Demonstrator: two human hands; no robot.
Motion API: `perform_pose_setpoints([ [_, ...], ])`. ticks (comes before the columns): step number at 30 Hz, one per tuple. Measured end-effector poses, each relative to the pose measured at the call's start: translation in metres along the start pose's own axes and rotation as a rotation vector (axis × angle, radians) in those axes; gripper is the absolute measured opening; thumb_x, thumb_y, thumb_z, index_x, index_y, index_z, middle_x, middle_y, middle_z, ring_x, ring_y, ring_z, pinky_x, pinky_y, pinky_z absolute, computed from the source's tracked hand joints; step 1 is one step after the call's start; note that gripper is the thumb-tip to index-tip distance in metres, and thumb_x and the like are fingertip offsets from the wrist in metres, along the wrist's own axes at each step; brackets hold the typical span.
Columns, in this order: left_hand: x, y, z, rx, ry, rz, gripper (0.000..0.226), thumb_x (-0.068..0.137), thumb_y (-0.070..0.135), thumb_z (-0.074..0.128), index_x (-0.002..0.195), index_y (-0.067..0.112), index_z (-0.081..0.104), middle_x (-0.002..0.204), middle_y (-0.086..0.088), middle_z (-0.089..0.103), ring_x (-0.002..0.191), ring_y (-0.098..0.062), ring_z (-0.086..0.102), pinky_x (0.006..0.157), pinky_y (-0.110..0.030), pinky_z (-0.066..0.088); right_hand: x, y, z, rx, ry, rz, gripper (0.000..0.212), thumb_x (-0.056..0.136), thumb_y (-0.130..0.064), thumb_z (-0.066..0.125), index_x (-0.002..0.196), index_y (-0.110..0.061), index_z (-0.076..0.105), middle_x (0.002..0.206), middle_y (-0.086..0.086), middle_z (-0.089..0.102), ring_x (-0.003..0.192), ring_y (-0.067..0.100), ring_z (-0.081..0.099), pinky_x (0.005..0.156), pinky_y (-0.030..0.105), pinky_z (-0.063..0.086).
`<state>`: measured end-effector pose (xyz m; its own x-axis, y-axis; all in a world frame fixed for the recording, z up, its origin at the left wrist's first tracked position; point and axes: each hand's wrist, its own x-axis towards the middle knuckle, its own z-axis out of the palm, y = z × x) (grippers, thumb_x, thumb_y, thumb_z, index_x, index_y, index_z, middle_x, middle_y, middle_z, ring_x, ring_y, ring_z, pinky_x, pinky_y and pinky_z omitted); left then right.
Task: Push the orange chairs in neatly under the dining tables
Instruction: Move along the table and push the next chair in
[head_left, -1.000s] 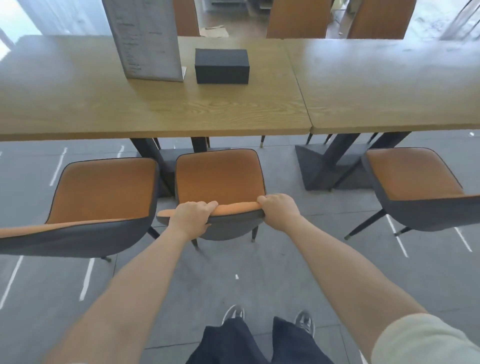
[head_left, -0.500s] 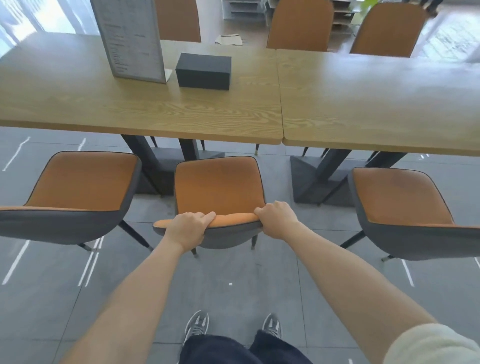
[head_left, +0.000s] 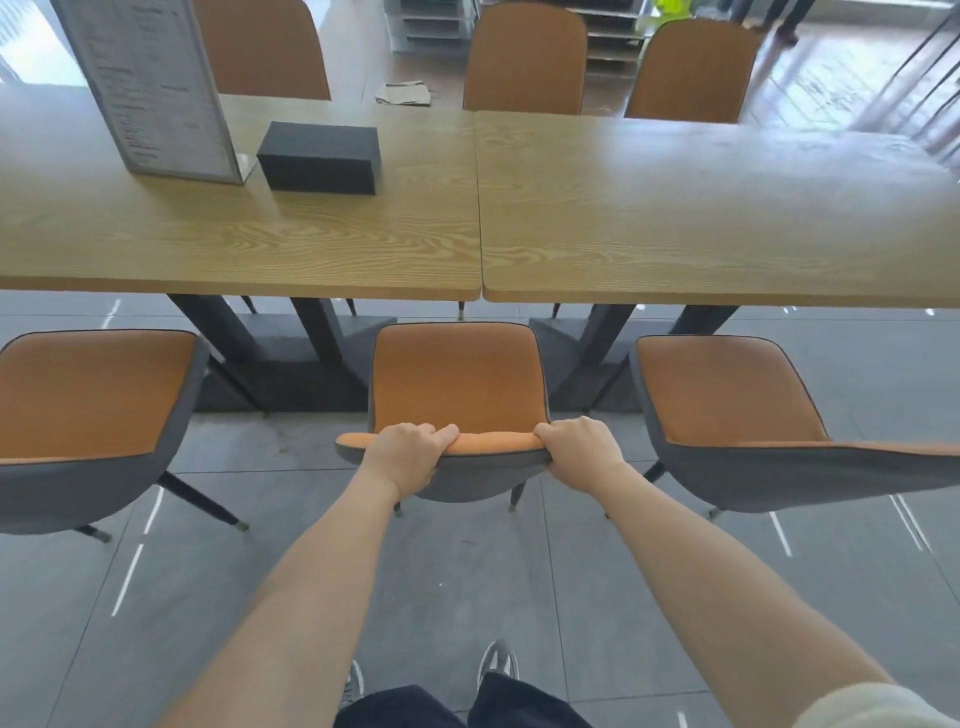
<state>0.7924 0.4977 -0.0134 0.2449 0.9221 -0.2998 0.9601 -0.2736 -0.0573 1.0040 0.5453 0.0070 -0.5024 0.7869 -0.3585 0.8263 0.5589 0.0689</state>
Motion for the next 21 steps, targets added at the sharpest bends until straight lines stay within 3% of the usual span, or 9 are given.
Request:
perform_pose_setpoints([
  [15, 0.000, -0.002, 0.001, -0.017, 0.012, 0.064, 0.045, 0.093, 0.013, 0.043, 0.137, 0.015, 0.033, 0.114, -0.009, 0.061, 0.099, -0.030, 0.060, 0.078, -0.037, 0.049, -0.004, 0.001, -0.002, 0.032, -0.068, 0.004, 0.019, 0.092, -0.020, 0.050, 0.107, -0.008, 0.054, 0.108, 0.010, 0.064, 0.099, 0.031, 0.059, 0.080, 0.037, 0.048],
  [21, -0.002, -0.004, 0.002, -0.042, 0.039, 0.081, 0.042, 0.093, 0.031, 0.050, 0.130, 0.016, 0.038, 0.110, -0.007, 0.063, 0.095, -0.027, 0.062, 0.076, -0.036, 0.052, -0.003, -0.001, -0.011, 0.087, -0.146, 0.026, 0.027, 0.088, -0.027, 0.059, 0.108, -0.009, 0.053, 0.109, 0.009, 0.063, 0.099, 0.029, 0.058, 0.082, 0.036, 0.049],
])
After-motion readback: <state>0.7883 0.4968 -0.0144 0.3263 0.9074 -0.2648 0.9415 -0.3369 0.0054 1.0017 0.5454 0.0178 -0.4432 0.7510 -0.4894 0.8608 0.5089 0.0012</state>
